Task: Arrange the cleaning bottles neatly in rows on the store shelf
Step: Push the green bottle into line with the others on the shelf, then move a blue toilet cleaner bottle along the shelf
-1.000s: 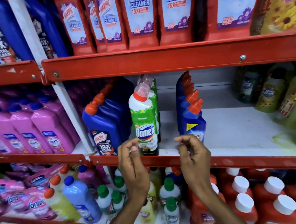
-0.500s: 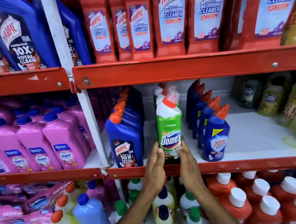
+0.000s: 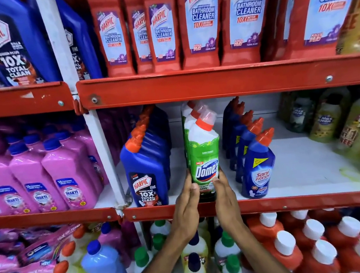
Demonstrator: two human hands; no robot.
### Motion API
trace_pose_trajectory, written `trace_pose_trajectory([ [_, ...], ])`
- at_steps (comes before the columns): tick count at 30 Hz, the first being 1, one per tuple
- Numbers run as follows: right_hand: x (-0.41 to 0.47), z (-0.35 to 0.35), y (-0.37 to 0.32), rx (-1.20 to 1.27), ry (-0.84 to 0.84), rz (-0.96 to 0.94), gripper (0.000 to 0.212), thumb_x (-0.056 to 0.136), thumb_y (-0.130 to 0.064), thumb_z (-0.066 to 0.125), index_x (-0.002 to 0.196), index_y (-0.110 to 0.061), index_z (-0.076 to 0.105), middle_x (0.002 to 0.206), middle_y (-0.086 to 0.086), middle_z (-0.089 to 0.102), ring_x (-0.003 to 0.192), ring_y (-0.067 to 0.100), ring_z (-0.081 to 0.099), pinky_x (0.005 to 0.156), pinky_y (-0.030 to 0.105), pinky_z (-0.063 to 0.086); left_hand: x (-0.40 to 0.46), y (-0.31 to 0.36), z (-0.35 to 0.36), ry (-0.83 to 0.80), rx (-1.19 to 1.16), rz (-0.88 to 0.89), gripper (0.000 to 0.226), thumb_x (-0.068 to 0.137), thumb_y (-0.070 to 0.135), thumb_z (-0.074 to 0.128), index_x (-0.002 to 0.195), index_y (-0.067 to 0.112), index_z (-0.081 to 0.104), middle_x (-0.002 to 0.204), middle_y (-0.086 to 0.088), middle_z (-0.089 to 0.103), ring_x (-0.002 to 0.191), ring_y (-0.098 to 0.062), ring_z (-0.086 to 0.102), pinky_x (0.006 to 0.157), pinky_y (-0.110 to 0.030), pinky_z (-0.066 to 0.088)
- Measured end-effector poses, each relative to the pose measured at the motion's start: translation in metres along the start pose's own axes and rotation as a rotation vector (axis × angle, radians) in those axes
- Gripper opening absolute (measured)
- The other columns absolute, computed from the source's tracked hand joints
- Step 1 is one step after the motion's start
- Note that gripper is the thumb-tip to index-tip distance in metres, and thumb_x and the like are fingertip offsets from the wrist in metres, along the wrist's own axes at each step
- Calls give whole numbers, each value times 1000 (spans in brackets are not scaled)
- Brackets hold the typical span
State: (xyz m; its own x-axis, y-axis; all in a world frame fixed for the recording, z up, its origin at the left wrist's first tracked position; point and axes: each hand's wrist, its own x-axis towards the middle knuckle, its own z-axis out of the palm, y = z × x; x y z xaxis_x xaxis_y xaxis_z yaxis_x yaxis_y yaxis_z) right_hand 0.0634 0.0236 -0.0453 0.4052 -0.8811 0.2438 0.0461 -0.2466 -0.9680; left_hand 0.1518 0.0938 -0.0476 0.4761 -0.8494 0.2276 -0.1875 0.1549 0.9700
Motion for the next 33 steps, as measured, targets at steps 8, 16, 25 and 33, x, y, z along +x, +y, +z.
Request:
trace_pose_trajectory([
  [8, -17, -8, -12, 65, 123, -120, 55, 99, -33, 41, 153, -30, 35, 160, -12, 36, 134, -17, 38, 105, 3, 33, -9, 11, -6, 80, -1, 46, 51, 99, 47, 41, 148, 38, 28, 159, 15, 35, 132, 25, 37, 109, -2, 33],
  [16, -41, 10, -39, 65, 314, -449, 26, 92, -12, 51, 100, -28, 71, 102, 1, 72, 99, 19, 68, 84, 42, 56, -39, 27, -47, 504, 141, 397, 35, 98, 33, 46, 113, 15, 72, 112, 0, 77, 108, -20, 72, 93, -39, 57],
  [25, -37, 87, -33, 6, -138, 20, 52, 105, -31, 39, 155, -22, 31, 161, -4, 35, 139, -5, 35, 86, -14, 24, -24, 3, -104, 635, 65, 129, 57, 87, 57, 48, 135, 27, 49, 139, 1, 58, 126, -1, 55, 112, -31, 44],
  [33, -24, 122, -20, -43, -83, 69, 57, 105, -35, 32, 159, -20, 19, 167, -4, 20, 143, -5, 21, 99, -9, 16, -7, -8, -128, 324, 251, 68, 65, 88, 59, 42, 145, 30, 40, 140, 4, 62, 128, -11, 60, 112, -44, 46],
])
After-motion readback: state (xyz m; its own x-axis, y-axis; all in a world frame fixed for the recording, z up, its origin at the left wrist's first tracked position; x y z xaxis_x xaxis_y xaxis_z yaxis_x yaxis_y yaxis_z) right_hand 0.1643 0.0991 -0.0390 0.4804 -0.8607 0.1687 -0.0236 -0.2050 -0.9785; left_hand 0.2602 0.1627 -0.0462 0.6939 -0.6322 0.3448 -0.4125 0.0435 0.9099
